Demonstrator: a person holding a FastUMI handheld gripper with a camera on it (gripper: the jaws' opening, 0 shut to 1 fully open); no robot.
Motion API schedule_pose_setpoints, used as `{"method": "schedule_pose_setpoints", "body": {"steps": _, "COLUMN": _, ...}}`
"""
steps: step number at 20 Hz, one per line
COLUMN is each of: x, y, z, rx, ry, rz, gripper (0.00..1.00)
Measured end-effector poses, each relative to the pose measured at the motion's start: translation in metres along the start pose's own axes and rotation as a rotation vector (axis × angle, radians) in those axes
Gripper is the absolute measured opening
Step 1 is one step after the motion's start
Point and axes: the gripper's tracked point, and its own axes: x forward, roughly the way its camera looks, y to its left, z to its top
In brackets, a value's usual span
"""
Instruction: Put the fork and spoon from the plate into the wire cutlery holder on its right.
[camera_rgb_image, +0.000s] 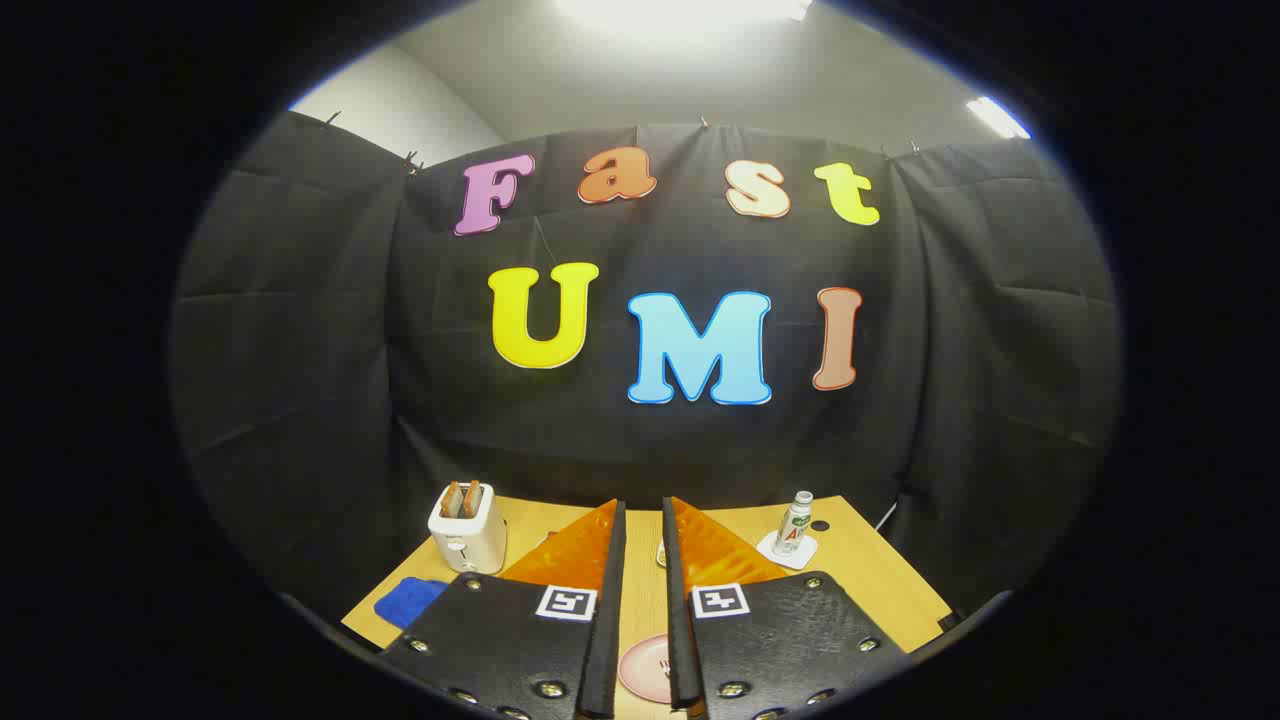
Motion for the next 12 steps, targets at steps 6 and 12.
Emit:
{"method": "schedule_pose_setpoints", "body": {"steps": 6, "x": 0.011, "y": -0.009, "z": -0.021, "rx": 0.011, "ry": 0.072, "rz": -0.016, "gripper": 0.21}}
{"method": "schedule_pose_setpoints", "body": {"steps": 12, "x": 0.019, "y": -0.023, "z": -0.059, "rx": 0.001, "ry": 0.196, "rz": -0.050, "gripper": 0.21}}
